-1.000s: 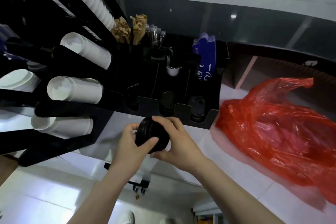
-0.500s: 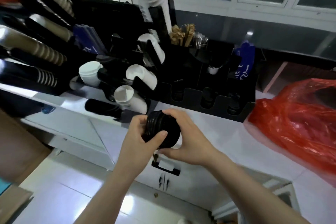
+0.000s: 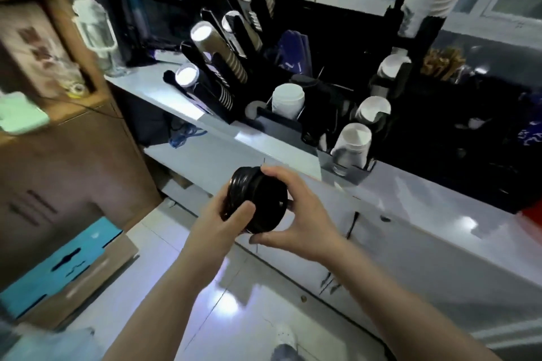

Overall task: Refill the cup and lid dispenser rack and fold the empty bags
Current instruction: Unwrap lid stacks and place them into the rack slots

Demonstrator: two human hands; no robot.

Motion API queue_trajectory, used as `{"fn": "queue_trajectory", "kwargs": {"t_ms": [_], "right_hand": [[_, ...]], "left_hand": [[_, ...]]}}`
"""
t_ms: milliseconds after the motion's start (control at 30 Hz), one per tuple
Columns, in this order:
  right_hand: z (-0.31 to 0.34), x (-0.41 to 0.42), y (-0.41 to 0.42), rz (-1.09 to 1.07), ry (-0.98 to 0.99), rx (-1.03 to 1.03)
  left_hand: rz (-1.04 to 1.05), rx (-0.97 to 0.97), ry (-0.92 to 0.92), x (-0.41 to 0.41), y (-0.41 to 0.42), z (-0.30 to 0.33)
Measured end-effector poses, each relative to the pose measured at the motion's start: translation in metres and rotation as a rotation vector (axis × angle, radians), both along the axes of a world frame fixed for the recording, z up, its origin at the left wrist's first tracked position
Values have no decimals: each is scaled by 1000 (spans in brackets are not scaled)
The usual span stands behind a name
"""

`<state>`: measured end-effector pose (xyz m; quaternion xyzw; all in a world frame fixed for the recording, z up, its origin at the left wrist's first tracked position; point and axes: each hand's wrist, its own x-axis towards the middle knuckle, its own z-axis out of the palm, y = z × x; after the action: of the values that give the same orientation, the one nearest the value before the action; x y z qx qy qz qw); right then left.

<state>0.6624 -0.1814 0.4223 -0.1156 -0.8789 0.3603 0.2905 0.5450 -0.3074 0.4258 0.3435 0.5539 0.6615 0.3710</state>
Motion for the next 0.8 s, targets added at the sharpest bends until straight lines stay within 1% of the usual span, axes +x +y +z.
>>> {"fn": "queue_trajectory", "kwargs": {"t_ms": [67, 267, 533, 667, 800], "right_hand": [[1, -19, 4, 3, -18, 12], [-3, -74, 38, 32, -49, -58], [-6, -166, 100, 52, -37, -144], [-12, -185, 132, 18, -85, -162], [-20, -185, 154, -94, -114, -143]], "left_hand": [[-22, 12, -51, -19, 2, -5], [-47, -30, -88, -77, 29, -14], [-57, -79, -24, -172, 97, -8], [-71, -46, -50, -193, 135, -18], [-140, -18, -92, -202, 169, -25]]}}
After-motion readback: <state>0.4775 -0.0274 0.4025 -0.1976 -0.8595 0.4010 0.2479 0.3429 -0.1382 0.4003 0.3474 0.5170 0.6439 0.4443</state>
